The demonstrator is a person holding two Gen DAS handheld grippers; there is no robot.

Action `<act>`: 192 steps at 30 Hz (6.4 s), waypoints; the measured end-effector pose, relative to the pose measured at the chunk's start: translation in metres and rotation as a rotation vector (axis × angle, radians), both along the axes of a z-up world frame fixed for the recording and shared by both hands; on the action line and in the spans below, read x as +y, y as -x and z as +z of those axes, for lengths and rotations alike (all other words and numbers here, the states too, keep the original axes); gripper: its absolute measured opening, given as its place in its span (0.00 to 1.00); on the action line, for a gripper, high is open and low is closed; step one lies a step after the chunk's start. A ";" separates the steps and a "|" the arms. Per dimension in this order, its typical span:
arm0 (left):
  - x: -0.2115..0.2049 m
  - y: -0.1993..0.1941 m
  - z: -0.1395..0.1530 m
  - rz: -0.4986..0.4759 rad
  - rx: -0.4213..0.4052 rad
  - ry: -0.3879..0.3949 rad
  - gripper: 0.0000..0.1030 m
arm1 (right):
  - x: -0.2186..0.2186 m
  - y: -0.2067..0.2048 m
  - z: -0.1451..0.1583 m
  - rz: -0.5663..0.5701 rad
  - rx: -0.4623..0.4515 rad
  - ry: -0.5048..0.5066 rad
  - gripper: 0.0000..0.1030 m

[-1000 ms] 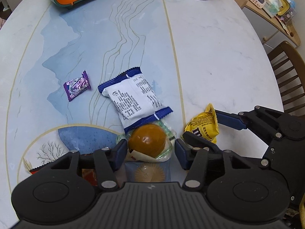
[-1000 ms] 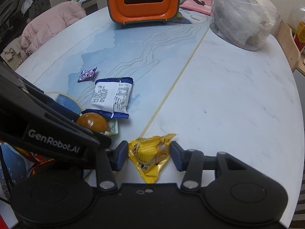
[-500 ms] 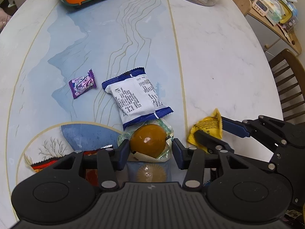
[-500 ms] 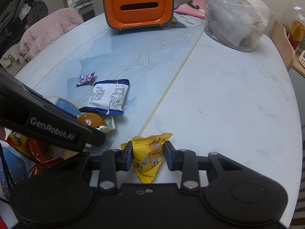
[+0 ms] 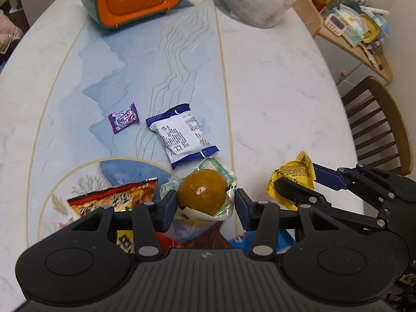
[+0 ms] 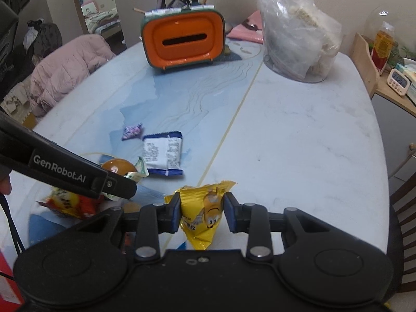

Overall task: Organize snacks
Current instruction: 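Carry the cake packet and M&M's packet into the white box with both grippers, then open both grippers to release the packets and lift out of the box, then grasp the red-yellow chip bag with the left gripper while the right grasps the blue packet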

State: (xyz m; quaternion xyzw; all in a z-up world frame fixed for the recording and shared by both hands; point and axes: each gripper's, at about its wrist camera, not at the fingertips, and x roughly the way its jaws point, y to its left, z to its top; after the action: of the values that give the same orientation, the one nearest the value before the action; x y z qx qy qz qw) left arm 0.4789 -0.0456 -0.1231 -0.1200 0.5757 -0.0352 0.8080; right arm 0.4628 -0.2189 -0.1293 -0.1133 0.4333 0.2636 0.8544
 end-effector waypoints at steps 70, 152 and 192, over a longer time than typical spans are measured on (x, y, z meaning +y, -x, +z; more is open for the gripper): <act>0.078 0.343 -0.016 -0.057 0.154 -0.067 0.46 | 0.097 0.323 -0.011 0.058 0.250 0.028 0.32; 0.069 0.302 0.128 -0.005 -0.320 -0.006 0.73 | 0.038 0.281 0.119 -0.005 -0.079 -0.173 0.99; 0.050 0.034 -0.009 0.153 0.059 -0.092 0.73 | -0.015 0.024 -0.011 -0.300 0.193 -0.053 0.95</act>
State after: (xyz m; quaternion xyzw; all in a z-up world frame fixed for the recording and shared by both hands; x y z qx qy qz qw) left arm 0.4447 0.0046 -0.1317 -0.1272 0.5895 0.0567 0.7957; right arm 0.4391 -0.2341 -0.1406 0.0011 0.5180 0.1545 0.8413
